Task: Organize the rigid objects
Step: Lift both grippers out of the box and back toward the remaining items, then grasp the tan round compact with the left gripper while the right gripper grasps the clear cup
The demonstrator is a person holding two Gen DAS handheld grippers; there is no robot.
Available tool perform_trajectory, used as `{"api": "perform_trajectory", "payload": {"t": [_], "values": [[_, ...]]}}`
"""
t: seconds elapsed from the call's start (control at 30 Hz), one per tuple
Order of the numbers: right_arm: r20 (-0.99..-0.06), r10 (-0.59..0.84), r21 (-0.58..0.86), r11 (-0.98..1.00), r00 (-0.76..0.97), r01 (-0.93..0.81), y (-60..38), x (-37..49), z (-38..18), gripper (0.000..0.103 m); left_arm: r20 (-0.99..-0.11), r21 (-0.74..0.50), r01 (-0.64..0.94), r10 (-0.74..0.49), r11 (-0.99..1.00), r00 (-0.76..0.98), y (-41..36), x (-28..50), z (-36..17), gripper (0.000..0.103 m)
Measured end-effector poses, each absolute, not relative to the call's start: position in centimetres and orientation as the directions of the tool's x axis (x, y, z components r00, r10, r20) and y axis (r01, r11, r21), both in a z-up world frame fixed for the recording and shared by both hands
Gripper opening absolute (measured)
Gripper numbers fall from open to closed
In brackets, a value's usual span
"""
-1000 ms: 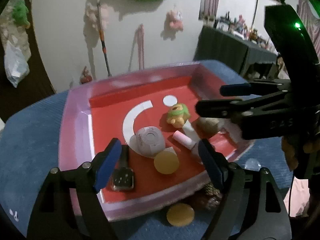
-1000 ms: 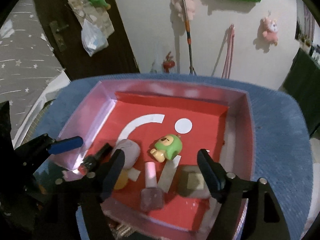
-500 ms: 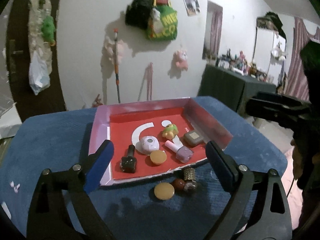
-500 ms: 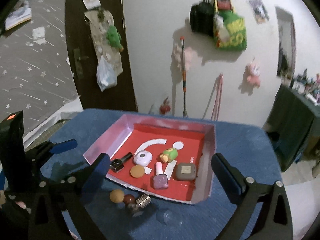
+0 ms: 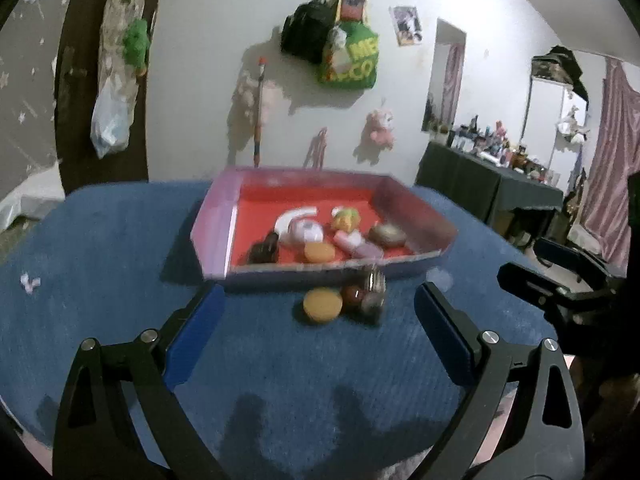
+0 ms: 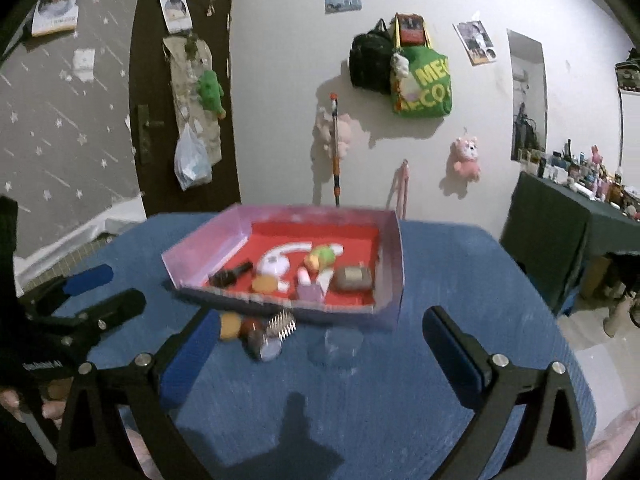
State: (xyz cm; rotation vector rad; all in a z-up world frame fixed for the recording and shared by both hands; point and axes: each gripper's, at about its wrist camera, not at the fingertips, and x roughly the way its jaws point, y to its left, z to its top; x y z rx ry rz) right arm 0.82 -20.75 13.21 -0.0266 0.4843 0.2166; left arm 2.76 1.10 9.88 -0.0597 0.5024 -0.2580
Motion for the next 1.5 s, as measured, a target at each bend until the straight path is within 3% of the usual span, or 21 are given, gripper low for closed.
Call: {"api": "perform_trajectory", "payload": {"t": [0.7,1.5], "values": [[-0.589,0.201,0.078,0.978,0.783,-0.192,-20.6,1.3,5.9,0.103,-0.606,-0.121,0.176,-0.213,0.977,0.766,0.9,3.8,4.5,0.097],[-0.701,0.186,0.115,0.982,0.689,-0.149,-22.3,7.3,4.9,0.103,-0.71,-0.078,0.234,-0.219,0.969,0.67,-0.6,9.8,4.7,0.094]]}}
